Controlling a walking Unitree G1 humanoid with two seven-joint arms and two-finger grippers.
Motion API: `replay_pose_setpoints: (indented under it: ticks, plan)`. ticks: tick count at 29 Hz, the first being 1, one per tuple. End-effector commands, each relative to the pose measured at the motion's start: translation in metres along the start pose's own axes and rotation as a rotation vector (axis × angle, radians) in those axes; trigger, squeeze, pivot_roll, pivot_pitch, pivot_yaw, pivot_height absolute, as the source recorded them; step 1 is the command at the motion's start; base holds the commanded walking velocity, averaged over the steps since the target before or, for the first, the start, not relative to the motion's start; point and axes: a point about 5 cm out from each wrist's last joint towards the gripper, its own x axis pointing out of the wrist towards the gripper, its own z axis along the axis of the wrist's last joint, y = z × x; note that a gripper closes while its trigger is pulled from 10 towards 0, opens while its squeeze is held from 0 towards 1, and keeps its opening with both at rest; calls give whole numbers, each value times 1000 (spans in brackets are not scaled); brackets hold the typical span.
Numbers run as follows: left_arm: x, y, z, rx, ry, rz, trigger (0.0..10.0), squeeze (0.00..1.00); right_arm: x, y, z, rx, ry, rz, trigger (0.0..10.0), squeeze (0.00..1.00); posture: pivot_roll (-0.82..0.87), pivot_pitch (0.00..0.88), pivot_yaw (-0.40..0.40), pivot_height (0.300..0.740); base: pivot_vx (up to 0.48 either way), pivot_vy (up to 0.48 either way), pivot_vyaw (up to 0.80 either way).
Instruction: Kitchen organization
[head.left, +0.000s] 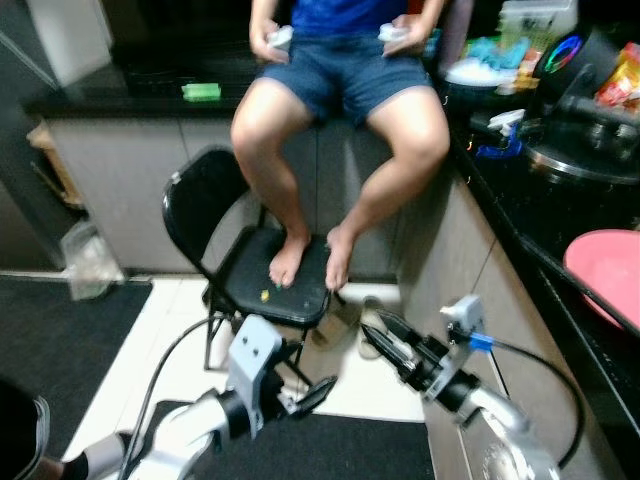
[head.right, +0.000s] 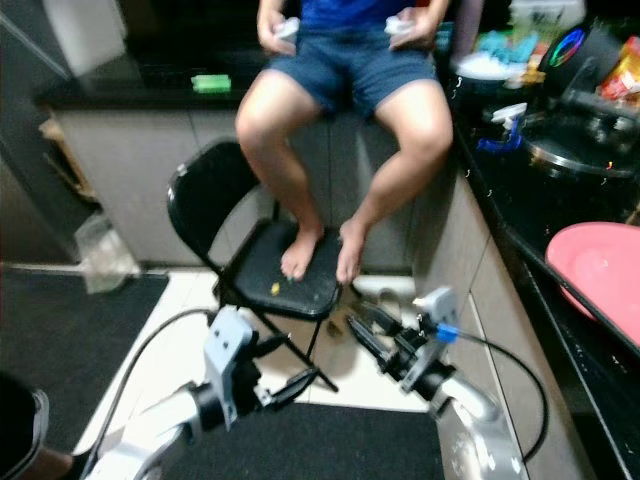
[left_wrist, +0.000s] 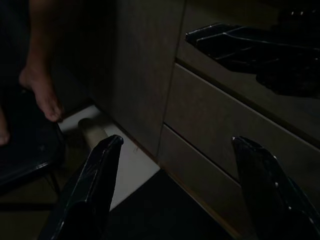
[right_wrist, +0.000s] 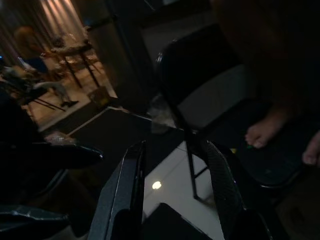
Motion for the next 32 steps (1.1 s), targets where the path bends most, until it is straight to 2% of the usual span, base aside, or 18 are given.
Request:
replay_pose_setpoints:
  ticks: [1, 17, 21, 23, 32]
  plan:
    - [-1, -1, -2, -1, 9, -7, 10000, 0, -3, -3, 0, 3, 9, -13, 10000, 0, -11, 0, 25, 740, 431, 0, 0]
    - [0, 0, -1, 5, 3, -5, 10000, 0, -1, -3, 1, 26, 5, -12, 10000, 0, -9, 0, 23, 740, 420, 0, 0]
    - [-1, 0, -1, -6, -4, 3, 10000, 0, -1, -5, 0, 36, 18, -23, 10000, 0, -9, 0, 25, 740, 0, 0, 0]
    - [0, 1, 0, -8, -5, 7, 10000, 0, -2, -7, 1, 73, -6, -40, 10000, 0, -8, 0, 24, 740, 0, 0, -800]
    - [1, 1, 0, -9, -5, 3, 10000, 0, -3, -6, 5, 100, -37, -13, 10000, 0, -9, 0, 26, 740, 0, 0, -800]
